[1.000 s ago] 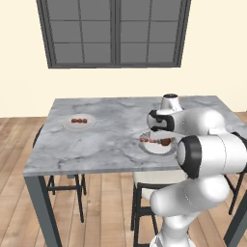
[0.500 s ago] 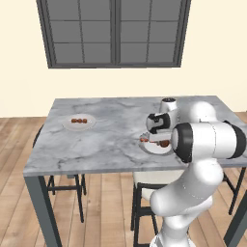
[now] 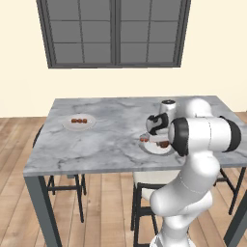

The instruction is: Pick up the pear and tangerine from the fridge and place one fruit on each plate on the dining counter.

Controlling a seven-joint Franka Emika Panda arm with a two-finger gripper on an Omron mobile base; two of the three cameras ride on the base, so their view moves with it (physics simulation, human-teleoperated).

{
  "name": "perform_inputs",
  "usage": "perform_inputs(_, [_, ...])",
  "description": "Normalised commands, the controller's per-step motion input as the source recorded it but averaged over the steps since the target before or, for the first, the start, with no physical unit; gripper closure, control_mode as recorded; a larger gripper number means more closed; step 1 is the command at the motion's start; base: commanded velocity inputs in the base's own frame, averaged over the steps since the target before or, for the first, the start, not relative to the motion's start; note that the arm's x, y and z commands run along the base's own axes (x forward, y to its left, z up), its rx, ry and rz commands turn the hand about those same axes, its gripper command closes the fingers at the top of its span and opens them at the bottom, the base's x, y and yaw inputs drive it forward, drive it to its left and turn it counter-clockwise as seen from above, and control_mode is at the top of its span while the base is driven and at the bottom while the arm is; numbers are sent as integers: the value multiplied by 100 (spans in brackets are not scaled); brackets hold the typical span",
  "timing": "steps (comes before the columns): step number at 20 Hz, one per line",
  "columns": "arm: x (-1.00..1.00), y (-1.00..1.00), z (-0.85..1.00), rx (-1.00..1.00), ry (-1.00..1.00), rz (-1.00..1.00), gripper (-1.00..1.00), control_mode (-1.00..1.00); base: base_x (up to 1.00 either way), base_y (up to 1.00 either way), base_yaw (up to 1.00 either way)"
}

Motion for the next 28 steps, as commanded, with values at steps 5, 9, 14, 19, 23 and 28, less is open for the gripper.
perform_inputs(5, [11,0,-17,0,0,0,100,-100,0,0,0])
perform_inputs(9, [1,0,-23,0,0,0,-100,-100,0,0,0])
perform_inputs(14, [-7,0,-30,0,-3,0,-100,-100,0,0,0])
perform_inputs(19, [-19,0,-13,0,-9,0,-100,-100,0,0,0])
perform_inputs(23, [-32,0,-2,0,-7,0,-100,-100,0,0,0])
perform_inputs(28, [-38,0,14,1,-6,0,-100,-100,0,0,0])
